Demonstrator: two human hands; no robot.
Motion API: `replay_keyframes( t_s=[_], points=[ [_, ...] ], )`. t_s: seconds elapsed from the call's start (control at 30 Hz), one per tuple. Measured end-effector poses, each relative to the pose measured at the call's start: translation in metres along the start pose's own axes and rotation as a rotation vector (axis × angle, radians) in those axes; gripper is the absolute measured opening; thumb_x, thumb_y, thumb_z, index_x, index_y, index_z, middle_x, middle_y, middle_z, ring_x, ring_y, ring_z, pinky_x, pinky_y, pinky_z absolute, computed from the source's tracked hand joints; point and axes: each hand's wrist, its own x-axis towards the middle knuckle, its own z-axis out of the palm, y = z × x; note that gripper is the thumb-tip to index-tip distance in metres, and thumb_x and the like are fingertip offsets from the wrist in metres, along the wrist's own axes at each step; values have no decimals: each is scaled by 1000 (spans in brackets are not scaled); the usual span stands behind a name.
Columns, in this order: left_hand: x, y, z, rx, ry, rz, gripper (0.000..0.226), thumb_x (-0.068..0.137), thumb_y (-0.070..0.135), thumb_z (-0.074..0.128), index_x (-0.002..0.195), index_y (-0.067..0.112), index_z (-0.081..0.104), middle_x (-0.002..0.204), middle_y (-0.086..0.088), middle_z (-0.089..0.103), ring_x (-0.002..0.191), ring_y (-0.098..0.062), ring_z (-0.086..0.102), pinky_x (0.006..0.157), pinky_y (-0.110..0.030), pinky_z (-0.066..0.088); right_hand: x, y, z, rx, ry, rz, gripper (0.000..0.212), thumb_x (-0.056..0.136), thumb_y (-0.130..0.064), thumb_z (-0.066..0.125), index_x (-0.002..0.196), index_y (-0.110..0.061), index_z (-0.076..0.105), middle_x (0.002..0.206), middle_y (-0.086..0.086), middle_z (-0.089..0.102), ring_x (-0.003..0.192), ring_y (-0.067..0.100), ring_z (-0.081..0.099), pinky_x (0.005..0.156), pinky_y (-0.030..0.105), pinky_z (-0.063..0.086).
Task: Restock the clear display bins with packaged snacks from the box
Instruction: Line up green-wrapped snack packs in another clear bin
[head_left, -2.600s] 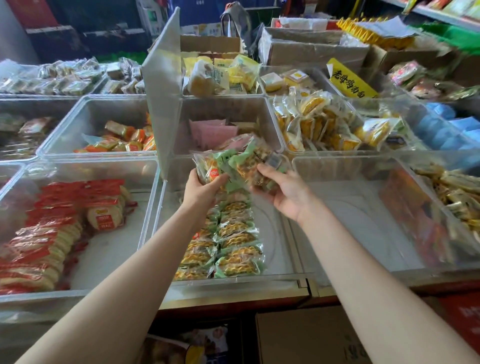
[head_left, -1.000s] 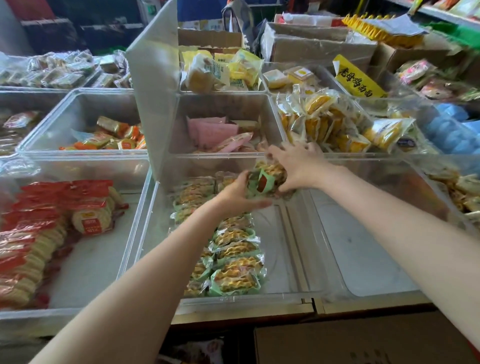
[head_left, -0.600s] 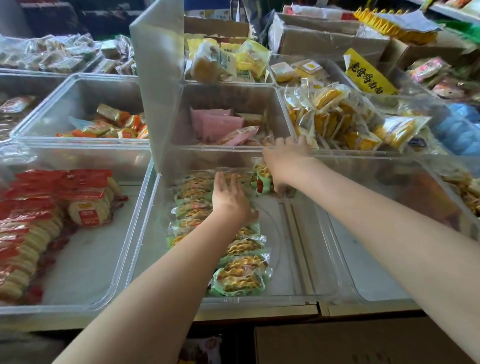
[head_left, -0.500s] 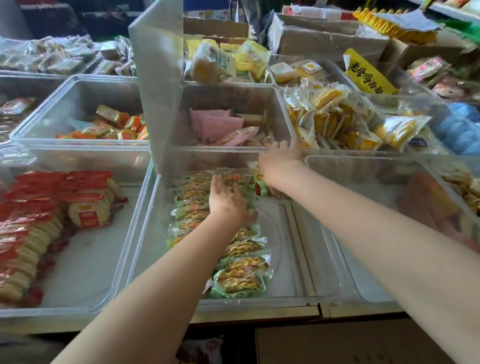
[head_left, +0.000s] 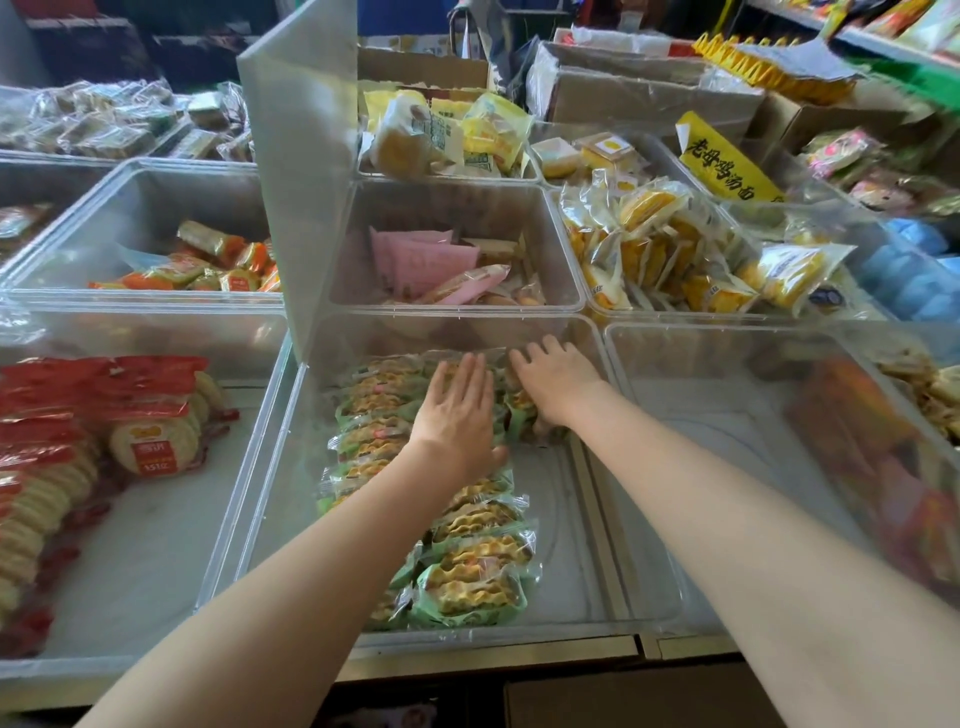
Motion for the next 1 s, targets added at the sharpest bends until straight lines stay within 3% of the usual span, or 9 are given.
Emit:
replay_keyframes(
  t_s=[0.1,0.17,0.27,0.47,0.6,0.7,0.77,0.9,1.0],
  points=[
    [7,-4,0,-73,-66,-4,86,92,58,32,148,11,-13,156,-12,-15,144,-28,-13,117,-46,-7,-15,2,-3,-49,110,21,85,77,-16,71,144,-6,19,142,18,29,130,34,30,107,40,30],
    [11,-4,-2,-49,-91,-31,88,90,62,33,149,14,-13,157,-11,-14,145,-30,-10,116,-48,-5,-24,3,-6,-121,183,60,74,81,-8,64,142,-1,22,141,19,30,129,34,31,104,40,31],
    [15,3,-6,-32,-120,-91,92,88,64,38,149,14,-9,157,-10,-11,145,-32,-6,116,-49,-3,-31,-2,-4,-45,106,80,52,87,1,53,135,1,34,135,17,38,124,33,39,94,36,40],
    [16,7,-7,4,-116,-148,91,88,66,34,150,11,-3,157,-9,-2,144,-34,3,116,-47,0,-10,3,-8,221,36,104,47,83,9,53,128,-1,43,124,14,39,112,35,47,76,35,40],
    [12,5,-6,14,-99,-144,86,90,66,30,150,11,2,158,-9,1,145,-33,4,115,-48,-5,-13,5,-8,275,57,97,61,81,12,53,135,-6,32,125,16,42,113,37,48,74,37,39],
    [-3,2,-16,-108,42,-122,75,91,60,34,145,8,27,152,-12,23,142,-29,20,115,-48,-1,-31,2,-16,223,46,119,76,82,1,62,144,-10,20,137,15,38,122,38,42,90,40,42],
    [-23,-6,-26,-199,206,-54,52,94,45,38,132,10,45,143,-12,37,132,-28,36,114,-45,13,-48,-3,-33,182,131,138,68,83,-1,60,142,-10,26,140,14,34,126,38,38,98,42,38],
    [-90,-38,-40,-325,451,107,34,87,20,39,111,4,57,117,-14,55,102,-33,58,87,-41,45,-85,-38,-84,363,251,8,29,88,-7,51,117,-9,53,117,13,56,109,34,54,80,38,45],
    [-156,-83,-29,-417,570,119,32,71,14,36,85,-1,61,85,-19,61,70,-36,63,61,-41,52,-103,-104,-118,526,277,-144,19,86,-11,51,103,-10,60,102,17,65,96,36,61,74,37,46]
  ],
)
